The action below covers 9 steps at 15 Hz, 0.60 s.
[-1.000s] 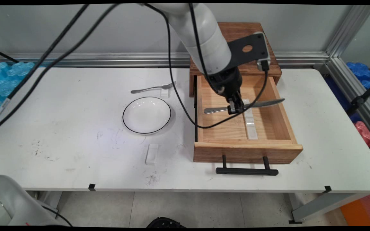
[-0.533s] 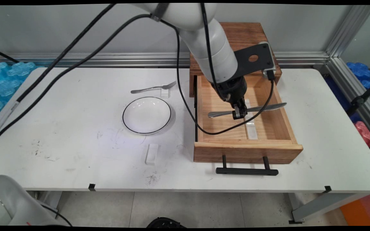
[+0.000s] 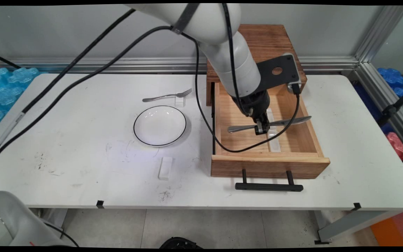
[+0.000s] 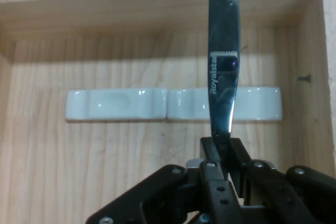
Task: Place the picked object into the drawer
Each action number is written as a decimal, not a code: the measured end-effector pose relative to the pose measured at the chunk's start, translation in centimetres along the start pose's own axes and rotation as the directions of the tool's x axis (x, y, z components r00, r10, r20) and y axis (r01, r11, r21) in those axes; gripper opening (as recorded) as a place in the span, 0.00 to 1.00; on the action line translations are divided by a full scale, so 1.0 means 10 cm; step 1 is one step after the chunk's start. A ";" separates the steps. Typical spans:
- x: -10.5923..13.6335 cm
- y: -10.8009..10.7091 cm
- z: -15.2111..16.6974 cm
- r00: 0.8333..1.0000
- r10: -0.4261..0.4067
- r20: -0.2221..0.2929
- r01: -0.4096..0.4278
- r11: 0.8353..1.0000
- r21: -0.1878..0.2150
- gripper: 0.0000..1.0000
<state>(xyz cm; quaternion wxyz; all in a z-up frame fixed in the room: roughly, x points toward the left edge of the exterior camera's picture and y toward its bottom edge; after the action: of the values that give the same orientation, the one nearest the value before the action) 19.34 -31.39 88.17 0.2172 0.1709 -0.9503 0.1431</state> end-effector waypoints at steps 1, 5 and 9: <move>0.00 0.01 0.02 1.000 -0.002 -0.001 0.002 1.000 -0.002 0.00; 0.01 0.03 0.11 1.000 -0.011 -0.007 0.011 1.000 -0.006 0.00; -0.01 0.03 0.19 1.000 -0.013 -0.011 0.013 1.000 -0.011 0.00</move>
<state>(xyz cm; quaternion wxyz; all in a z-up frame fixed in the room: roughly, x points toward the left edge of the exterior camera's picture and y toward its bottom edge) 18.56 -31.75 86.40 0.2244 0.1753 -0.9487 0.1376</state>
